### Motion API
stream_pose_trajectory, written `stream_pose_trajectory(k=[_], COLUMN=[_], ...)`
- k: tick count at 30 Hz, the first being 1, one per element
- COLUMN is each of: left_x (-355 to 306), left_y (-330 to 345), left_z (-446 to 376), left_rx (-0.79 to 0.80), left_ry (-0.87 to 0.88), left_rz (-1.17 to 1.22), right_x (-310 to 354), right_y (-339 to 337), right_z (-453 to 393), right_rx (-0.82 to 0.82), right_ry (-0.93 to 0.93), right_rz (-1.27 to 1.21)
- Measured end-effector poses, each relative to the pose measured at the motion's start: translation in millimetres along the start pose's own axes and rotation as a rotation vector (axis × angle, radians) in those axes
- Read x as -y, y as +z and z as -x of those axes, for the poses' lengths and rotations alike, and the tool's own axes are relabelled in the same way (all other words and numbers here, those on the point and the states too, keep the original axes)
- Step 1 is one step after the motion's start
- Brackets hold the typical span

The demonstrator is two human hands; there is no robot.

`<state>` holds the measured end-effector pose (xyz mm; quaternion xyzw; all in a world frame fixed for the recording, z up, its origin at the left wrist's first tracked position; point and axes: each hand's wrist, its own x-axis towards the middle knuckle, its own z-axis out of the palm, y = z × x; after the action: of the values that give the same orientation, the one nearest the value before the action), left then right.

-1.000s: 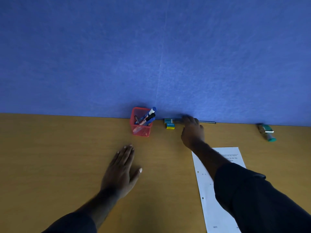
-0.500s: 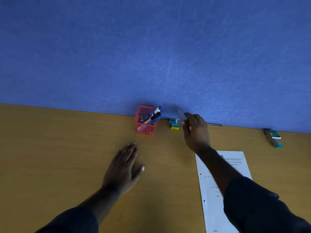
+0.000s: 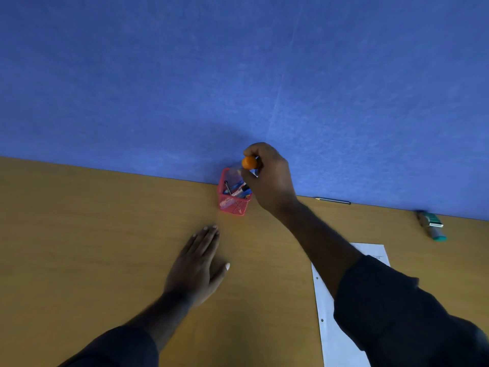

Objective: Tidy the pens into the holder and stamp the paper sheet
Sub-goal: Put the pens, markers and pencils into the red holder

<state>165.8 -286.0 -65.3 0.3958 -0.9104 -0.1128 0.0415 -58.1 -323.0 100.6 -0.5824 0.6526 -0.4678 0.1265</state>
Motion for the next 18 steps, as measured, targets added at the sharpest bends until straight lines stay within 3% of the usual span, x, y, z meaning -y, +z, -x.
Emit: stream_pose_trajectory(k=[6,11,18], left_x=[-1.3,-1.6,0.6], left_y=[-0.5,-0.5,2.2], left_z=[0.1,-0.9,-1.3], left_rx=[0.002,-0.002,0.014], left_ry=[-0.004,-0.005,-0.012], left_rz=[0.011,0.014,0.011], right_x=[-8.7,-20.3,-28.3], right_y=[23.6,33.5,21.8], right_z=[-7.6,-6.2,2.4], right_rx=[0.166,0.125,0.025], right_ry=[-0.019,-0.036,-0.024], right_rz=[0.24,0.449,0.429])
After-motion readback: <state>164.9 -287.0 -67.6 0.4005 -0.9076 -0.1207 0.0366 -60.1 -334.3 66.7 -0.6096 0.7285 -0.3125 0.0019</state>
